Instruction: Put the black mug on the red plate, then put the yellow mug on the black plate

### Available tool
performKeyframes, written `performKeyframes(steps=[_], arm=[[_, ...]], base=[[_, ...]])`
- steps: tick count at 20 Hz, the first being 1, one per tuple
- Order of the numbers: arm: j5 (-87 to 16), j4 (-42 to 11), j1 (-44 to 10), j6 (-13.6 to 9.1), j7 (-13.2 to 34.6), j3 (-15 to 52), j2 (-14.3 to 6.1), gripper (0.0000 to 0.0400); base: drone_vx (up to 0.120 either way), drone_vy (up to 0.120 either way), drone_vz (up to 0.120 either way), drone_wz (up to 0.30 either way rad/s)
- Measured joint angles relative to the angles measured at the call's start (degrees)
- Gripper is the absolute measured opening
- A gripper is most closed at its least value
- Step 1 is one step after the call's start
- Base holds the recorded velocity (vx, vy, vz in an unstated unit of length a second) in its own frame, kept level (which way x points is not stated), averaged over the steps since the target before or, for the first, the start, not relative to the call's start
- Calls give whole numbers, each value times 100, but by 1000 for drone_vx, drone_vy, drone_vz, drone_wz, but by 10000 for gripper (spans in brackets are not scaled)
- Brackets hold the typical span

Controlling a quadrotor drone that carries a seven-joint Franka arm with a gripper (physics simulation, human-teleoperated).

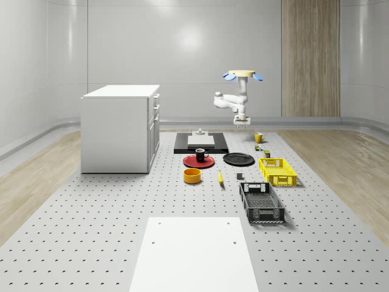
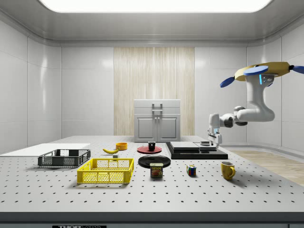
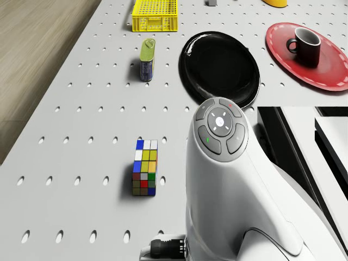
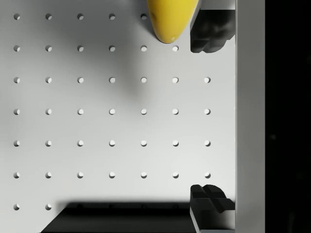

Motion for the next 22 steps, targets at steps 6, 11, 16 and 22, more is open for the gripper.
performKeyframes(steps=[6, 11, 16, 22], arm=[[1, 0, 0, 2, 0, 0, -2, 400], [1, 0, -1, 3, 0, 0, -3, 400], [1, 0, -1, 4, 1, 0, -4, 400], [2, 0, -1, 4, 1, 1, -5, 400]], base=[[-67, 120, 0, 0], [0, 120, -72, 0], [0, 120, -64, 0], [73, 120, 0, 0]])
